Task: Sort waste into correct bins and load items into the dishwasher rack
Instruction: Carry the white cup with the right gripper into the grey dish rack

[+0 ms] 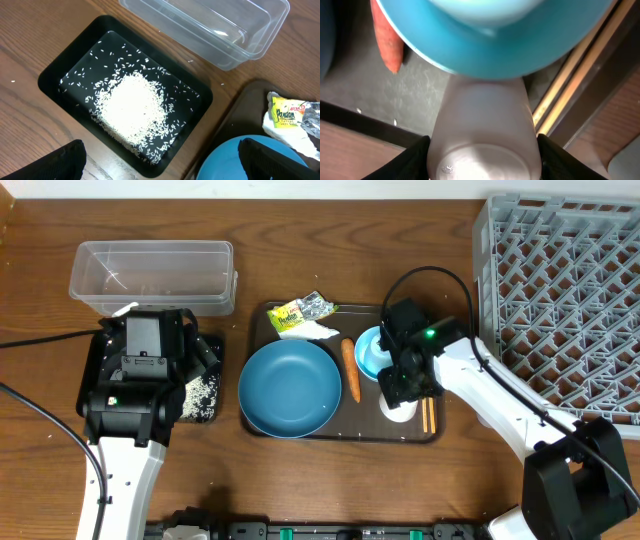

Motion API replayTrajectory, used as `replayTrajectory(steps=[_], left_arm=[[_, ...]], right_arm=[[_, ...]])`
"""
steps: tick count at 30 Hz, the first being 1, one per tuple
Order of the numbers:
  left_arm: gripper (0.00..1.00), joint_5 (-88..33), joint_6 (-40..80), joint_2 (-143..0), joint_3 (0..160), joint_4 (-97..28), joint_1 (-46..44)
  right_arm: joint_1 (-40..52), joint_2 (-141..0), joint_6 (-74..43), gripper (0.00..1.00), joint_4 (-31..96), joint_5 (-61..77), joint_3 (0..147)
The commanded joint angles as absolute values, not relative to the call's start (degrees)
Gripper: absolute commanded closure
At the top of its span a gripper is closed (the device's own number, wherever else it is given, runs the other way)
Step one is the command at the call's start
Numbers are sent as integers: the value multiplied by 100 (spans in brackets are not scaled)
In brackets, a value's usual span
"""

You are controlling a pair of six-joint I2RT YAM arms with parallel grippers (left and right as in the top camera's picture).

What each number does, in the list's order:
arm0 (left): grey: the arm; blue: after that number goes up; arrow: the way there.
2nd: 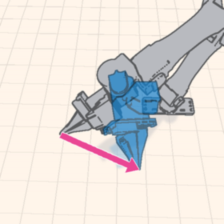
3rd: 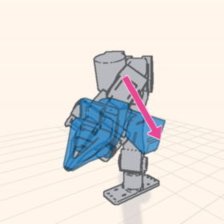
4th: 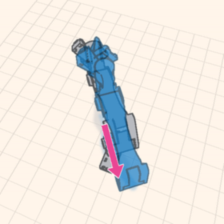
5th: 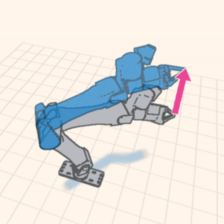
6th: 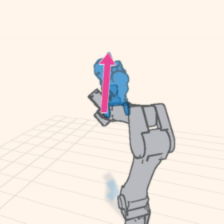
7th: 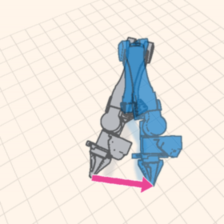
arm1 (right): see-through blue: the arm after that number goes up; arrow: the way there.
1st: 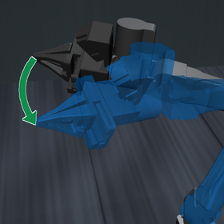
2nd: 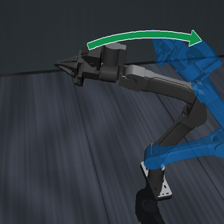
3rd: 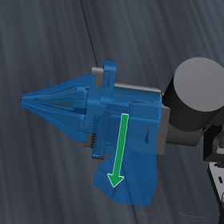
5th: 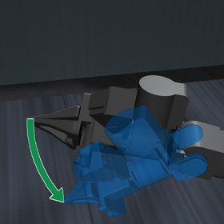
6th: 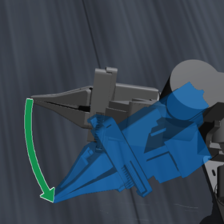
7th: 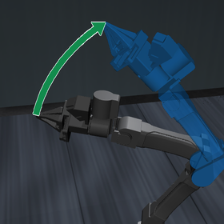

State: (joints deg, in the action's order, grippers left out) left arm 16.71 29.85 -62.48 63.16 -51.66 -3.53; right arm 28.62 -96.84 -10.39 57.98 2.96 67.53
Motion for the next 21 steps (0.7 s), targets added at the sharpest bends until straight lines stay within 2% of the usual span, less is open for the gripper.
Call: replayTrajectory(steps=[1,6,12,21], left_arm=[[0,1745,3030,-6248,6403,-5183,-329],[0,1743,3030,-6248,6403,-5183,-329],[0,1745,3030,-6248,6403,-5183,-327],[0,1745,3030,-6248,6403,-5183,-329]], right_arm=[[2818,-9686,-1066,64,6031,281,7225],[2464,-9666,-1061,69,6619,281,8184],[1706,-9649,-869,67,7052,257,9303],[-744,-9649,-692,59,6759,143,10490]])
